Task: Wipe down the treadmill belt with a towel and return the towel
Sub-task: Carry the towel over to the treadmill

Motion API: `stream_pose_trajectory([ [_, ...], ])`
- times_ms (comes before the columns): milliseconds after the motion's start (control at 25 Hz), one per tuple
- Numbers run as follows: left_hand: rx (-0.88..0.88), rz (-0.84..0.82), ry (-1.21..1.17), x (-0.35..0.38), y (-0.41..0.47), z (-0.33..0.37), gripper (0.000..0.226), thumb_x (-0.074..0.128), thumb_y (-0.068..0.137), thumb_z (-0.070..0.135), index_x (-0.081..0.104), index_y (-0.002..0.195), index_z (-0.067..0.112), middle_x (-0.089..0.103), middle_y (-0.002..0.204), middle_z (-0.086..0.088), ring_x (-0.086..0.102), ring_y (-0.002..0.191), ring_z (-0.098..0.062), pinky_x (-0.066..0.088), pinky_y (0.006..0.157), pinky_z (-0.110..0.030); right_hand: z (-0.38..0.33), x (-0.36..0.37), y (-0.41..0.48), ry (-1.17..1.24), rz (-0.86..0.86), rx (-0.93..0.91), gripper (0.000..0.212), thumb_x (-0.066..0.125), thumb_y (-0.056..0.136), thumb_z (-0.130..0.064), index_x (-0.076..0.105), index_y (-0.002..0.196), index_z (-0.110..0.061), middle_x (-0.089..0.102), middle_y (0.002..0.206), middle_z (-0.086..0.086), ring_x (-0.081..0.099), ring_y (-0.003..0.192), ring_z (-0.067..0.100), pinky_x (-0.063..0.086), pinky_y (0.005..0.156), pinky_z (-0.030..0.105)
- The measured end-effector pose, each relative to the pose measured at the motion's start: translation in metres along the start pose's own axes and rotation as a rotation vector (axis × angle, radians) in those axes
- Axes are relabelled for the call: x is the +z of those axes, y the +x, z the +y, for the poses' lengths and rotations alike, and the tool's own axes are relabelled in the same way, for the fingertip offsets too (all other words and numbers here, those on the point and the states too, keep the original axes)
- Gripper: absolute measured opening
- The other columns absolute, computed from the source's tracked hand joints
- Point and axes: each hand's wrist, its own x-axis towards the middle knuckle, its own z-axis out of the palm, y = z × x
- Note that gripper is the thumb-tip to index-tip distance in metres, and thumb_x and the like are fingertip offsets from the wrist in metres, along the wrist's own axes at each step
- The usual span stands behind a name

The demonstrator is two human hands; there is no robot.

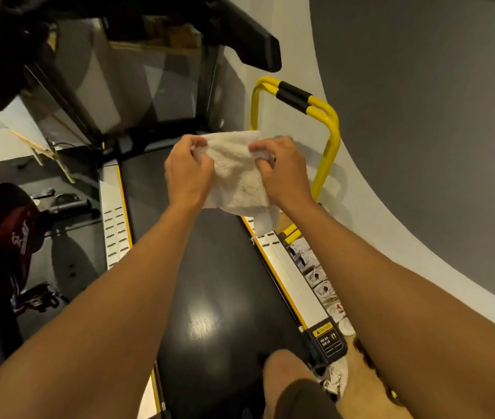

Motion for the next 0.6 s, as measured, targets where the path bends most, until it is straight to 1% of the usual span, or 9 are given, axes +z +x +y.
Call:
stream_pose_trajectory([
  [120, -0.011, 0.014, 0.003, 0.012, 0.045, 0.000, 0.034, 0.055, 0.074, 0.012, 0.063, 0.106, 0.020, 0.066, 0.099, -0.001, 0.060, 0.092, -0.022, 0.053, 0.084, -0.040, 0.000, 0.014, 0.052, 0.023, -0.006, -0.018, 0.026, 0.054, 0.090, -0.008, 0.069, 0.107, -0.021, 0.053, 0.106, 0.004, 0.049, 0.091, 0.009, 0.031, 0.071, 0.000],
  [160, -0.024, 0.027, 0.002, 0.016, 0.062, -0.003, 0.035, 0.055, 0.073, 0.013, 0.063, 0.106, 0.020, 0.066, 0.100, -0.001, 0.061, 0.093, -0.022, 0.052, 0.085, -0.041, 0.002, 0.021, 0.071, 0.028, -0.011, -0.029, 0.026, 0.054, 0.090, -0.008, 0.069, 0.106, -0.021, 0.051, 0.103, 0.002, 0.047, 0.089, 0.007, 0.030, 0.069, -0.001],
  [240, -0.027, 0.055, 0.016, 0.025, 0.093, -0.011, 0.036, 0.055, 0.073, 0.013, 0.063, 0.108, 0.020, 0.066, 0.102, -0.003, 0.060, 0.094, -0.023, 0.051, 0.086, -0.042, 0.006, 0.037, 0.103, 0.026, -0.043, -0.054, 0.026, 0.054, 0.090, -0.008, 0.068, 0.107, -0.022, 0.047, 0.100, -0.003, 0.044, 0.090, 0.006, 0.029, 0.069, 0.003],
  [320, -0.019, 0.088, 0.038, 0.037, 0.132, -0.019, 0.037, 0.055, 0.075, 0.009, 0.063, 0.110, 0.017, 0.065, 0.103, -0.005, 0.060, 0.095, -0.022, 0.051, 0.087, -0.040, 0.011, 0.052, 0.152, 0.023, -0.110, -0.109, 0.026, 0.054, 0.091, -0.008, 0.068, 0.108, -0.022, 0.048, 0.103, -0.002, 0.043, 0.090, 0.005, 0.028, 0.068, 0.005],
  [440, -0.070, 0.109, 0.089, 0.047, 0.198, -0.010, 0.037, 0.054, 0.077, 0.006, 0.064, 0.111, 0.017, 0.066, 0.103, -0.004, 0.060, 0.090, -0.019, 0.049, 0.082, -0.030, 0.003, 0.055, 0.239, 0.031, -0.191, -0.127, 0.026, 0.054, 0.092, -0.008, 0.067, 0.110, -0.021, 0.048, 0.106, -0.001, 0.041, 0.092, 0.005, 0.029, 0.073, 0.006],
  [520, -0.101, 0.102, 0.121, 0.049, 0.239, -0.001, 0.037, 0.053, 0.079, 0.006, 0.064, 0.111, 0.018, 0.067, 0.102, -0.003, 0.061, 0.088, -0.019, 0.047, 0.079, -0.027, -0.008, 0.058, 0.286, 0.040, -0.224, -0.139, 0.026, 0.054, 0.092, -0.008, 0.068, 0.110, -0.020, 0.050, 0.109, 0.001, 0.045, 0.094, 0.007, 0.030, 0.076, 0.008],
  [600, -0.111, 0.107, 0.149, 0.046, 0.276, 0.008, 0.037, 0.052, 0.079, 0.005, 0.065, 0.112, 0.019, 0.067, 0.102, -0.003, 0.061, 0.089, -0.018, 0.046, 0.079, -0.026, -0.018, 0.066, 0.327, 0.064, -0.229, -0.146, 0.026, 0.055, 0.091, -0.007, 0.069, 0.109, -0.019, 0.054, 0.111, 0.004, 0.050, 0.097, 0.010, 0.032, 0.080, 0.010],
])
